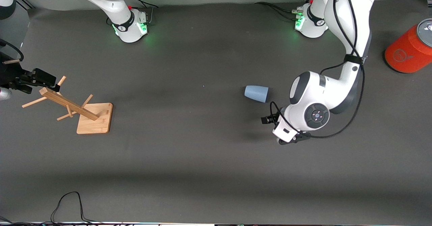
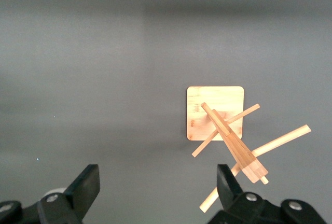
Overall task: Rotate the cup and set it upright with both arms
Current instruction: 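Rotate the held cup with the left gripper so its opening faces up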
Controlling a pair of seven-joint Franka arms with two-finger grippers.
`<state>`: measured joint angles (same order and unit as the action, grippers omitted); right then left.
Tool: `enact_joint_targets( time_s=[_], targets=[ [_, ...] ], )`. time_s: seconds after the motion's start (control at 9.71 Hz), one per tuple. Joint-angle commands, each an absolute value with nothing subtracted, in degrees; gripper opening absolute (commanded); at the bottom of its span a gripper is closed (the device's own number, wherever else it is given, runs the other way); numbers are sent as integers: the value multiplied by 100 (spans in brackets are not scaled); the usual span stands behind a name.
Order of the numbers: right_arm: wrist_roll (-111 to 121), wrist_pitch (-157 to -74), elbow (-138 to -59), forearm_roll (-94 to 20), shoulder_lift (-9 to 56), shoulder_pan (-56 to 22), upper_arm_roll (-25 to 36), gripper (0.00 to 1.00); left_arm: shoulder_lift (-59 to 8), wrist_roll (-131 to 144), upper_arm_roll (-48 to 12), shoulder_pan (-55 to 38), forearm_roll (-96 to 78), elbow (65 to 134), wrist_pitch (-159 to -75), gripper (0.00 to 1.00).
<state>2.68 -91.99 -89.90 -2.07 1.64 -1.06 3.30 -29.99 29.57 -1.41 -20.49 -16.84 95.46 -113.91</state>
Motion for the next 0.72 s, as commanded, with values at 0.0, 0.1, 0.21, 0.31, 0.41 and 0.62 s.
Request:
enact_joint_targets(
  time_s=[0.0,0.1,0.21,0.31,0.41,0.62],
  targets=[
    [404,-9202,-9053,-123,97,-176,378,100,-2277,2953,-114,-1899,-2397,10869,-12100,100],
    [387,-9193,-9044,-123,114,-176,387,100,-2294,2953,-114,-1898,-2713,11133,-12398,100],
    [361,-9176,-9035,-132,123,-167,387,100,-2320,2901,-114,-1898,-3133,11371,-12688,100],
    [317,-9176,-9026,-123,132,-176,387,100,-2373,2622,-114,-1872,-3608,11469,-12726,100],
    [316,-9176,-9018,-123,132,-167,387,100,-2434,2280,-114,-1785,-4126,11600,-12700,99],
    [308,-9176,-9018,-132,132,-176,378,100,-2514,1681,-114,-1697,-4839,11855,-12612,99]
  ],
)
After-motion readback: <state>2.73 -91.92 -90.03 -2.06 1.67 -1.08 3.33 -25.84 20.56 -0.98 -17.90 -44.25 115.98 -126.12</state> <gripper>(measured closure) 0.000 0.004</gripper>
